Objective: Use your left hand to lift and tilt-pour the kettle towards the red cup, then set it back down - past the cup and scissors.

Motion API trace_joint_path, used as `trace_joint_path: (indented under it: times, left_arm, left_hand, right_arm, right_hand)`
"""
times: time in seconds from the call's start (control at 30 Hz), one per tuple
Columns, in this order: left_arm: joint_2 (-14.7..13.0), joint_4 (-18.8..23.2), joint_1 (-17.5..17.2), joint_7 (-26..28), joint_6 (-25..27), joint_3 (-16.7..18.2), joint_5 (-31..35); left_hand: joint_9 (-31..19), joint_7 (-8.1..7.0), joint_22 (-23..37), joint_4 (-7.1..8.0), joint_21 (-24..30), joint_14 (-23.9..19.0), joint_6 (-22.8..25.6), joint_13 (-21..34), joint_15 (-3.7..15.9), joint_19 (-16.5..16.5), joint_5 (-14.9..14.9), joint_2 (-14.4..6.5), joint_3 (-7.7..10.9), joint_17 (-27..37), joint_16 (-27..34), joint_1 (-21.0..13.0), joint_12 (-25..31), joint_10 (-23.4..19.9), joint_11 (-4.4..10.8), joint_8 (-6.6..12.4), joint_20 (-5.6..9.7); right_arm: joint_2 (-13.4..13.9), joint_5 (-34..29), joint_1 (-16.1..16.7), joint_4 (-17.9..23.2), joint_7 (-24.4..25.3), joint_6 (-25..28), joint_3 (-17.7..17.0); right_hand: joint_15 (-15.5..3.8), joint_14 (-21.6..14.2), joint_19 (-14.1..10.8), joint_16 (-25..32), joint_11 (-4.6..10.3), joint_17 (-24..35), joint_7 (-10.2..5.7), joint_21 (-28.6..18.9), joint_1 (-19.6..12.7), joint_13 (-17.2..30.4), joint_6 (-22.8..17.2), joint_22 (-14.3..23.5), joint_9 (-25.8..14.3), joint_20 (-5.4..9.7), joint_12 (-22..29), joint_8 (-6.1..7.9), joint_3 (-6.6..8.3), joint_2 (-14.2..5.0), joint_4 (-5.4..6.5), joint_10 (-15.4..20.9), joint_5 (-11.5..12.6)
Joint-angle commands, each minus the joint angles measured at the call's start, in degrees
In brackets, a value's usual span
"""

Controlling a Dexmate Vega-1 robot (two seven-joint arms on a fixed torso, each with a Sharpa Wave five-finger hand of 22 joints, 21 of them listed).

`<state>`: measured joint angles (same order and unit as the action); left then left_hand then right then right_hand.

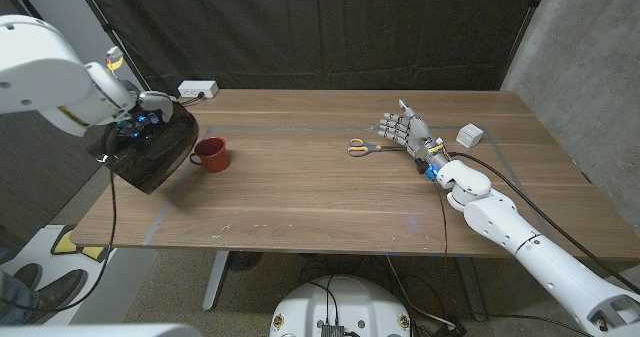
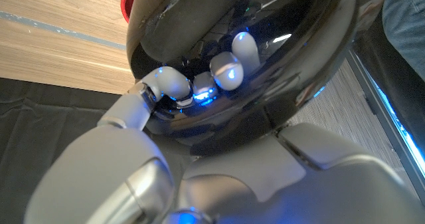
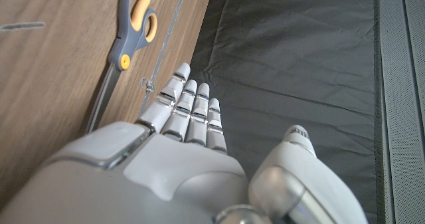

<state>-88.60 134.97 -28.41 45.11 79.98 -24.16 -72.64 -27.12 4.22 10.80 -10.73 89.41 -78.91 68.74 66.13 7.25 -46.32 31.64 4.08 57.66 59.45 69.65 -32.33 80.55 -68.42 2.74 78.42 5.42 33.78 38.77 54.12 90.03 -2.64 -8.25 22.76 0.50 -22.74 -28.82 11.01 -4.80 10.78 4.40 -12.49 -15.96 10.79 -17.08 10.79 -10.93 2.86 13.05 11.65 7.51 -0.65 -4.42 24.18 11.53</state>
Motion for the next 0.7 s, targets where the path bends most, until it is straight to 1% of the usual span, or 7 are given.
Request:
trace_joint_path:
  times: [0.03, 0.17, 0.23, 0.37, 0.57, 0.63, 0.7]
  left_arm:
    - [-0.4, -0.1, 2.0, -1.4, 0.0, -2.2, 1.0]
    - [-0.4, 0.1, 0.0, -2.0, 0.0, 0.0, 1.4]
    - [-0.4, 0.1, -2.0, -1.2, 0.0, 2.3, 0.5]
    - [-0.4, 0.0, -9.0, 1.3, 0.0, 10.2, -1.7]
    - [-0.4, 0.0, -20.8, 1.4, 0.0, 23.1, -1.7]
    - [-0.4, 0.0, -24.6, 1.5, 0.0, 27.4, -1.8]
    - [-0.4, 0.2, -28.0, 1.9, 0.0, 31.0, -2.1]
  left_hand:
    - [0.6, -0.01, 0.1, 3.00, -0.1, -1.2, 0.1, 2.2, 0.94, 0.1, 0.1, -1.6, 3.15, 0.0, -0.4, 0.3, 4.5, -4.1, 3.74, -0.05, 2.07]
    - [0.3, 0.37, 0.1, 2.96, -0.1, -1.4, 0.1, 2.3, 0.96, 0.1, 0.2, -1.6, 3.25, 0.0, -0.4, 0.3, 4.5, -4.1, 3.51, 0.27, 2.00]
    - [0.3, 0.26, 0.1, 2.92, -0.1, -1.4, 0.0, 2.5, 0.97, 0.1, 0.2, -1.5, 3.33, 0.0, -0.4, 0.3, 4.6, -4.2, 3.47, 0.28, 1.98]
    - [0.7, 0.33, 0.1, 2.91, -0.1, -1.3, 0.1, 2.3, 0.86, 0.2, 0.4, -1.5, 3.43, 0.3, -0.3, 0.4, 4.3, -4.4, 3.45, 0.20, 2.00]
    - [1.4, 0.50, 0.1, 2.87, -0.1, -1.5, 0.4, 1.8, 0.89, 0.1, 0.6, -1.6, 3.64, -0.1, -0.6, 0.3, 3.9, -4.8, 3.33, 0.06, 1.79]
    - [0.5, 0.64, 0.1, 2.87, -0.1, -1.5, 0.2, 2.7, 0.88, 0.1, 0.7, -1.6, 3.65, -0.3, -0.7, 0.3, 4.4, -4.5, 3.37, 0.63, 1.92]
    - [1.0, 0.75, 0.1, 2.87, -0.1, -1.4, 0.3, 2.8, 0.92, 0.1, 0.8, -1.6, 3.69, 0.2, -0.4, 0.3, 4.4, -4.4, 3.29, 0.35, 1.88]
  right_arm:
    - [-0.3, -0.1, -0.2, -0.3, 0.4, 0.1, 0.1]
    - [0.0, -0.6, -0.3, 0.1, 0.8, 0.6, 0.3]
    - [0.2, -0.9, -0.5, 0.0, 0.6, 0.7, 0.4]
    - [-0.3, -0.6, -0.8, -0.6, 0.3, 0.5, 0.4]
    - [-0.8, -0.6, -1.4, -1.4, -0.1, 0.3, 0.7]
    - [-0.9, -0.6, -1.5, -1.6, -0.3, 0.3, 0.7]
    - [-0.9, -0.9, -1.8, -1.9, -0.6, 0.0, 0.9]
  right_hand:
    - [0.43, 0.0, -0.6, 0.0, 0.15, 0.2, 0.47, 0.1, -0.2, 0.2, -0.2, 0.2, -0.2, 0.97, -0.1, -0.19, -0.12, -0.41, -0.13, 0.4, -0.3]
    - [0.35, 0.0, -0.6, 0.0, 0.15, 0.2, 0.51, 0.1, -0.2, 0.2, -0.2, 0.2, -0.2, 0.96, -0.1, -0.19, -0.13, -0.44, -0.13, 0.5, -0.3]
    - [0.31, 0.0, -0.6, 0.0, 0.17, 0.2, 0.46, 0.1, -0.2, 0.2, -0.3, 0.2, -0.2, 0.95, -0.1, -0.16, -0.13, -0.45, -0.13, 0.5, -0.3]
    - [0.35, 0.0, -0.6, 0.0, 0.21, 0.2, 0.46, 0.2, -0.2, 0.2, -0.3, 0.2, -0.2, 0.93, -0.1, -0.16, -0.14, -0.48, -0.14, 0.5, -0.3]
    - [0.31, 0.0, -0.6, 0.0, 0.13, 0.2, 0.47, 0.2, -0.2, 0.2, -0.3, 0.2, -0.2, 0.95, -0.1, -0.18, -0.15, -0.52, -0.15, 0.5, -0.3]
    - [0.35, 0.0, -0.6, 0.0, 0.15, 0.2, 0.44, 0.2, -0.2, 0.2, -0.2, 0.2, -0.2, 0.93, -0.1, -0.19, -0.16, -0.54, -0.16, 0.5, -0.3]
    - [0.39, 0.0, -0.6, 0.0, 0.15, 0.2, 0.44, 0.2, -0.2, 0.2, -0.3, 0.2, -0.2, 0.95, -0.1, -0.18, -0.16, -0.54, -0.16, 0.5, -0.3]
